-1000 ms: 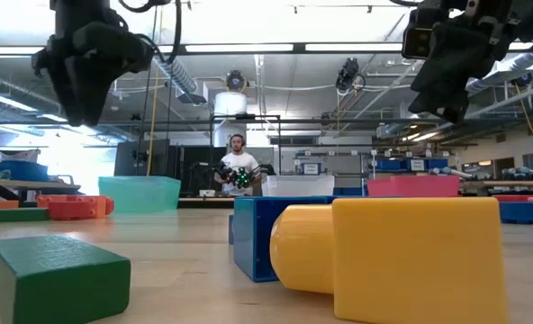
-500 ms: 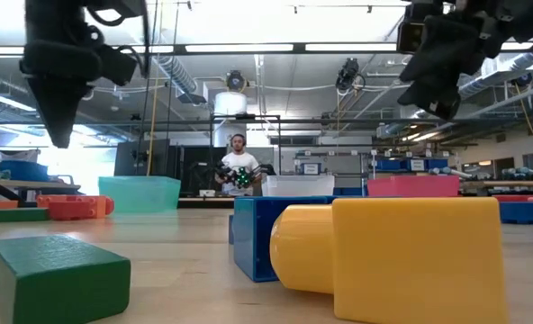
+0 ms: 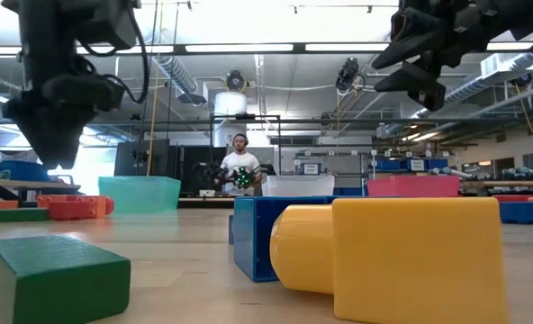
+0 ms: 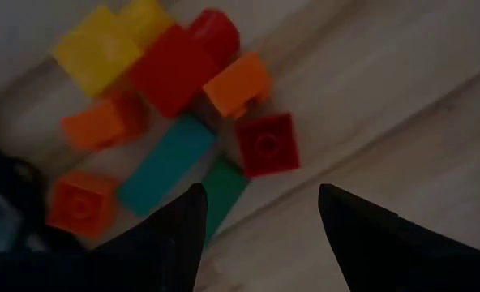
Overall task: Sort blocks by size
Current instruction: Put the red 4 stud game piece into the transparent bin
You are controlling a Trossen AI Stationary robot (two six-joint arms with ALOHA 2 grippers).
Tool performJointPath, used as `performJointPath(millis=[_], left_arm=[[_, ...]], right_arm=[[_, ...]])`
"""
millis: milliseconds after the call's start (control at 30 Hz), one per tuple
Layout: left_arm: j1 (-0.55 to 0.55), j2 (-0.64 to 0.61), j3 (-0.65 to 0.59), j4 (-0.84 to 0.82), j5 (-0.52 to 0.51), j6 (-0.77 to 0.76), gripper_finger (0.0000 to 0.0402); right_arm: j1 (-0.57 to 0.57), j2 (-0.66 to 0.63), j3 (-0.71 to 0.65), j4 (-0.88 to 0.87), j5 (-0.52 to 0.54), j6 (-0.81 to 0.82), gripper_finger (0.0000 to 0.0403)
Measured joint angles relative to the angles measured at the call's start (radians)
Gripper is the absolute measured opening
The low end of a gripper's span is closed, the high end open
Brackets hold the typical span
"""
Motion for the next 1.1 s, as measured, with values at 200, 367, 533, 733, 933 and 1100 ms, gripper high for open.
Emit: performJointPath(millis=[200, 367, 533, 733, 933, 1100], left_arm=[[0.058, 0.039, -0.002, 0.097, 0.010, -0.001, 0.0245], [0.087, 0.114, -0.002, 0.100, 0.010, 0.001, 0.0245], [0.092, 0.191, -0.002, 0.108, 0.010, 0.008, 0.0245], [0.092, 0.247, -0.002, 0.152, 0.011, 0.046, 0.0245], [0.092, 0.280, -0.002, 0.193, 0.035, 0.055, 0.0245], [0.092, 0.317, -0.002, 0.195, 0.059, 0.055, 0.0245]], right_arm=[[0.000, 0.000, 0.000, 0.000, 0.002, 0.039, 0.0167], [0.000, 0.000, 0.000, 0.000, 0.002, 0.045, 0.0168], [0.000, 0.000, 0.000, 0.000, 0.002, 0.045, 0.0168], [0.000, 0.000, 0.000, 0.000, 0.001, 0.045, 0.0168], [0.000, 0.000, 0.000, 0.000, 0.001, 0.045, 0.0168], [0.000, 0.000, 0.000, -0.001, -0.004, 0.045, 0.0168]])
